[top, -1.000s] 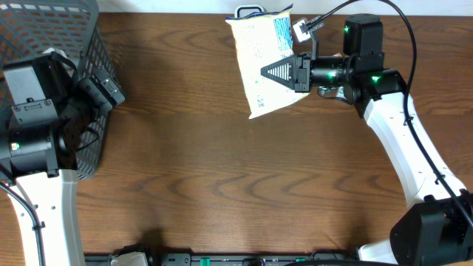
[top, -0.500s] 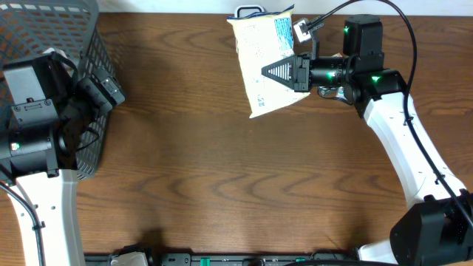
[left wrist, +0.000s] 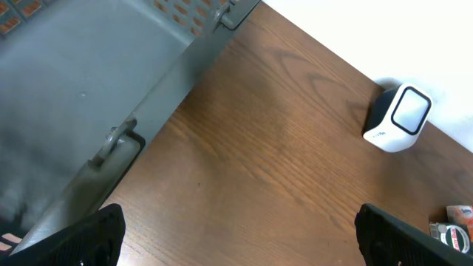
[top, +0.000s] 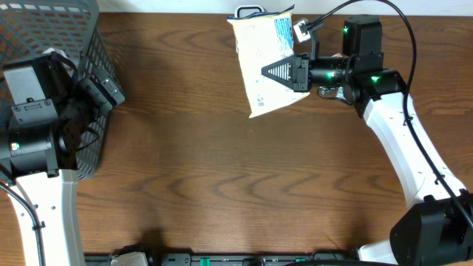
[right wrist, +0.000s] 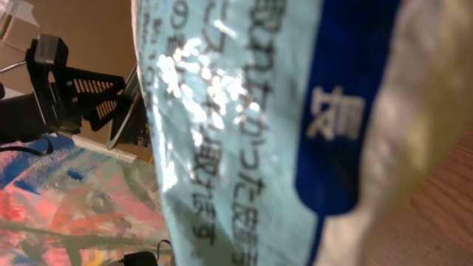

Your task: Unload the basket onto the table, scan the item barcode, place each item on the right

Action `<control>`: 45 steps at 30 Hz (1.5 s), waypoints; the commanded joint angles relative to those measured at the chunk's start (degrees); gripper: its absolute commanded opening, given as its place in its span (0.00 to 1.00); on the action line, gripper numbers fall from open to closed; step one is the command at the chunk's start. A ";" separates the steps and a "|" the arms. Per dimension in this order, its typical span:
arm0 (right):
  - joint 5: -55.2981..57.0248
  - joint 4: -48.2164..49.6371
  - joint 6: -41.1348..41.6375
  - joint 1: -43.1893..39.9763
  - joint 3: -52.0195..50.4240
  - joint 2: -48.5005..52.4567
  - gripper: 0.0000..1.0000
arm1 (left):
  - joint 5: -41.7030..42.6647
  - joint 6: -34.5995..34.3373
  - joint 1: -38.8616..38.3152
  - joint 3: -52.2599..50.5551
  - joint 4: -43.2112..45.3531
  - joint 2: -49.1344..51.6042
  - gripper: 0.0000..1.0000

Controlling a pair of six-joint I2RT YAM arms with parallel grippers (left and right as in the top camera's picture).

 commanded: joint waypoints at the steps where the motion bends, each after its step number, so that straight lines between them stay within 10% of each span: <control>1: -0.02 0.02 -0.09 1.01 0.74 -0.39 0.01 | -0.55 0.74 0.26 0.07 -0.15 0.02 0.98; 31: 3.34 -0.96 -0.48 1.57 0.68 -0.37 0.01 | -0.55 0.74 0.26 0.07 -0.15 0.02 0.98; 35: 15.63 -4.28 -1.53 2.38 0.68 -0.35 0.01 | -0.55 0.74 0.26 0.07 -0.15 0.02 0.98; 45: 86.95 -14.99 -12.98 14.78 0.66 4.20 0.01 | -0.55 0.74 0.26 0.07 -0.15 0.02 0.98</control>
